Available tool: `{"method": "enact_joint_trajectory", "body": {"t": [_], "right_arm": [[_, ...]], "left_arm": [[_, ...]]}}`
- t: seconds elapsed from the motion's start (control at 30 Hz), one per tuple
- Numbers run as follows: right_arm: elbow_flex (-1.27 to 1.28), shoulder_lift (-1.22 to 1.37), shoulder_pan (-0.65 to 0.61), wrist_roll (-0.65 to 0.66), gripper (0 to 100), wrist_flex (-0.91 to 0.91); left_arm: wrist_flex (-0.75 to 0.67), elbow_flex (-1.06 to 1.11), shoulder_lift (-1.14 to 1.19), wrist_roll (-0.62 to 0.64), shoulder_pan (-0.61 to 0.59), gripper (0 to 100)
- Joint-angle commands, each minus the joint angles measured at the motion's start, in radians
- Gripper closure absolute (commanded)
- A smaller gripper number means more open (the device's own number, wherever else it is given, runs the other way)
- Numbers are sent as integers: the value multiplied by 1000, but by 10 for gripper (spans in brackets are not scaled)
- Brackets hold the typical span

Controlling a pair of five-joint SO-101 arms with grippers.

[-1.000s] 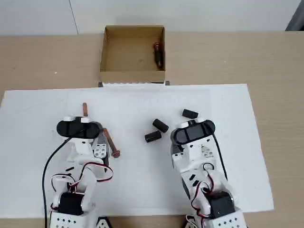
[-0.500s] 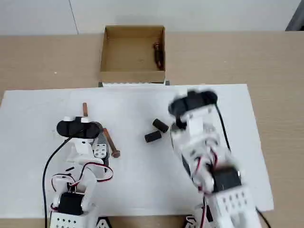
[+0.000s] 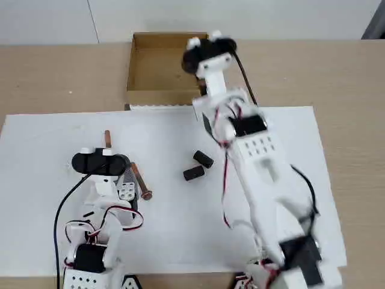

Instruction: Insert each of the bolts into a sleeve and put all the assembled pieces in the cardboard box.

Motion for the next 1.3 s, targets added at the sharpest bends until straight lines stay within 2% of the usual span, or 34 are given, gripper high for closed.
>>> {"method": "enact_joint_trajectory", "body": {"t": [0.0,0.4,0.63,0.7,0.8,0.87,1.07,1.27], "right_arm": [[-238,140,8,46,995,-36],[-810,650,4,170,995,-36],[-1049,889,4,222,992,-27],[-1089,931,4,227,960,-24],[-1117,954,2,227,857,16],[-1117,954,-5,222,841,45],[-1122,932,-7,221,913,68],[-1122,809,-12,219,985,265]], "left_arm": [[3,-5,-11,0,-6,994],[3,-5,-11,0,-6,994],[3,-5,-11,2,-6,994],[3,-5,-11,2,-6,994],[3,-5,-11,2,-6,994],[3,-5,-11,2,-6,994],[3,-5,-11,2,-6,994],[3,-5,-11,3,-8,994]]}}
